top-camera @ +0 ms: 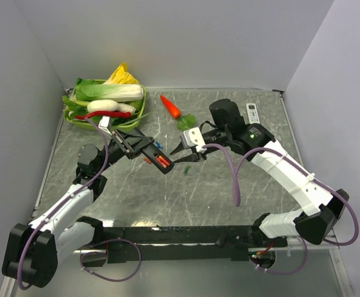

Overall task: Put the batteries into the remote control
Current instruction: Load the battery into the remote control.

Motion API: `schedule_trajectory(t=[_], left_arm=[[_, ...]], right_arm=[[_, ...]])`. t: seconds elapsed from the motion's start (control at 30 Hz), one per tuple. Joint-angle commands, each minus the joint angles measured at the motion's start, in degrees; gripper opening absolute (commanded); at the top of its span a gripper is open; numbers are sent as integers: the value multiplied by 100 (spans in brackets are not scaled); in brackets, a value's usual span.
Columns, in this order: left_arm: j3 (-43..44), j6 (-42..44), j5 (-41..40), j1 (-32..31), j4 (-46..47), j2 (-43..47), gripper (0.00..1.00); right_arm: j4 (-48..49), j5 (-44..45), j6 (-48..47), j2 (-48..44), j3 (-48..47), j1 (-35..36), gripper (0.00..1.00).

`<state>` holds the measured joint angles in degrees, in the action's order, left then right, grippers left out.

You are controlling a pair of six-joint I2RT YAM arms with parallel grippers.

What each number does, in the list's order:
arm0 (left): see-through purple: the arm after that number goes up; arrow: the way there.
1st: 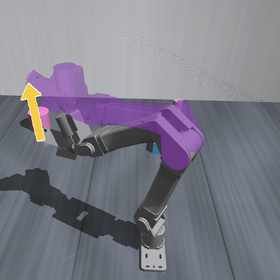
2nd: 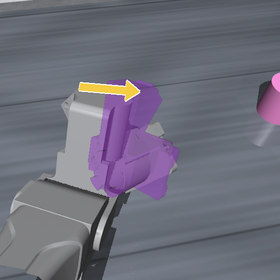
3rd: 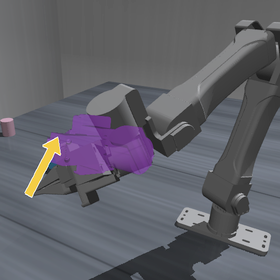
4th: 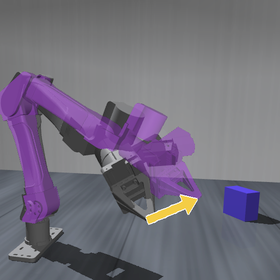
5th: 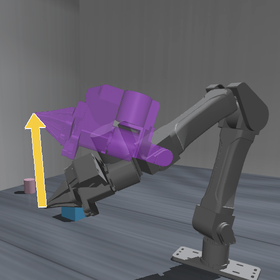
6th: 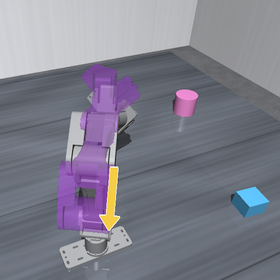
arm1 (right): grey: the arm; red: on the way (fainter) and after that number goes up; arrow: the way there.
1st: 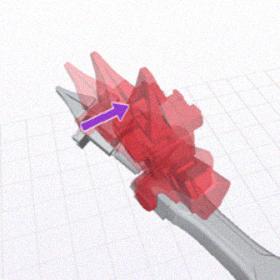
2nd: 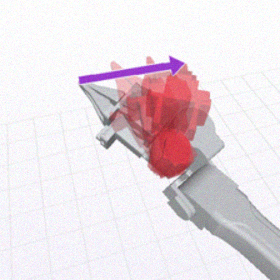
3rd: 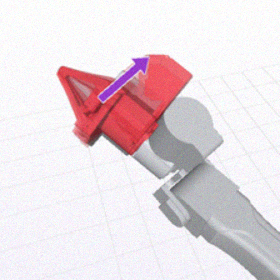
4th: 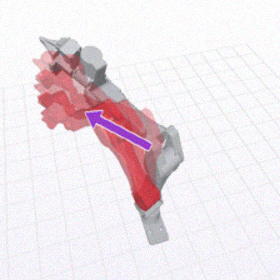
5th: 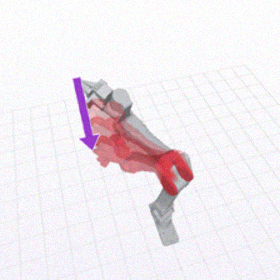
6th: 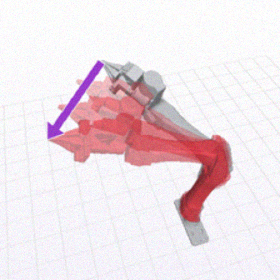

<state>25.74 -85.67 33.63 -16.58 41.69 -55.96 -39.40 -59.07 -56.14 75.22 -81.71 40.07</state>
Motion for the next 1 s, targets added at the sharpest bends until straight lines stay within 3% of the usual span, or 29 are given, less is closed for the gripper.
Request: schedule_trajectory(t=[0.0,0.97], left_arm=[[248,85,118,23,199,174,2],[318,50,311,23,375,42,2]], right_arm=[[90,-553,-336,45,-108,-26,37],[-498,-702,-793,625,-433,115,38]])
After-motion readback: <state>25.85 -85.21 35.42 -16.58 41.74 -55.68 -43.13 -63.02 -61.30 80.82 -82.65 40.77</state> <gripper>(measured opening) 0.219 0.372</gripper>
